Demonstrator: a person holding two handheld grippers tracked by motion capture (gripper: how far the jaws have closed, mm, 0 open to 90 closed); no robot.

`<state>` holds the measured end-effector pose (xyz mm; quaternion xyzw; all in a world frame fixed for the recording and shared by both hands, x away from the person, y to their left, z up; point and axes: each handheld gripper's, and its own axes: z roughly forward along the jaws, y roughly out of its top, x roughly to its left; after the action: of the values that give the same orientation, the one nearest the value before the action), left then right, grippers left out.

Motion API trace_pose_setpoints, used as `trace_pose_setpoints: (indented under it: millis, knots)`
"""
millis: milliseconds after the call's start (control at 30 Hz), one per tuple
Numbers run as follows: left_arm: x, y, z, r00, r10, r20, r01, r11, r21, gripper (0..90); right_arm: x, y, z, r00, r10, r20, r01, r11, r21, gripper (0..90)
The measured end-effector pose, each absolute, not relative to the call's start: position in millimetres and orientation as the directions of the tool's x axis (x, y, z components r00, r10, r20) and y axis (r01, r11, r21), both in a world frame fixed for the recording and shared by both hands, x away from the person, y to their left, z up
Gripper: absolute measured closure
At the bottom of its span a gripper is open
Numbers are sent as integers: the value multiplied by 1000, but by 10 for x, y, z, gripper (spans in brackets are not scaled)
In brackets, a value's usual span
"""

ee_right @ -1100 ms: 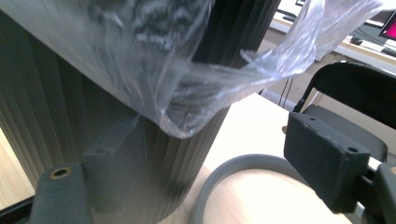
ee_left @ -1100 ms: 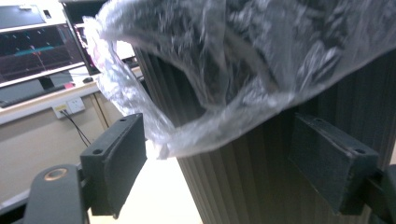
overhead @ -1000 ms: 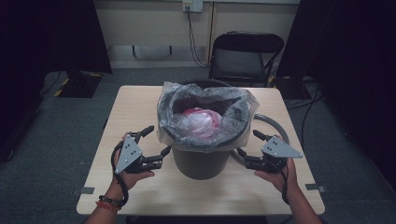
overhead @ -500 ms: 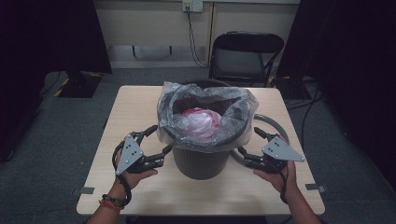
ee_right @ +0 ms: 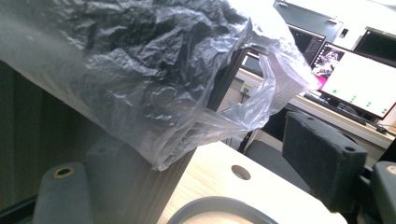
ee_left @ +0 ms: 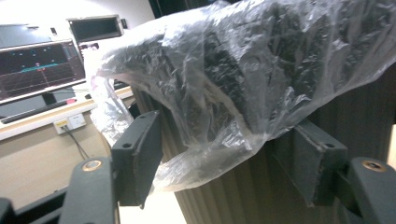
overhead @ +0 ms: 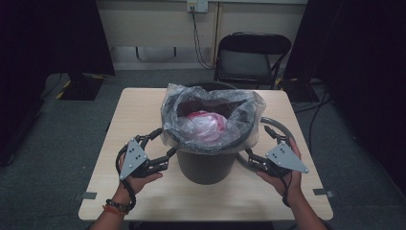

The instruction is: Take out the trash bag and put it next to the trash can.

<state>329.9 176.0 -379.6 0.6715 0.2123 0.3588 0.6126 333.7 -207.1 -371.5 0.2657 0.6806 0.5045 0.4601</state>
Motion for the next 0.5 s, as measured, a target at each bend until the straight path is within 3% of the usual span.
trace_pose_setpoints:
  millis: [200, 267, 500]
  knots:
    - [3294, 1768, -3781, 657, 719, 226, -161, -160, 974, 412, 3337, -2082, -3670, -415, 838, -353, -108, 340, 934, 226]
    - [3288, 1770, -3773, 662, 713, 232, -167, -162, 973, 478, 3326, -2073, -3657, -417, 835, -358, -111, 344, 932, 256]
    - [3247, 1764, -3755, 673, 696, 250, -183, -171, 968, 657, 3266, -2051, -3612, -396, 832, -388, -152, 357, 922, 484]
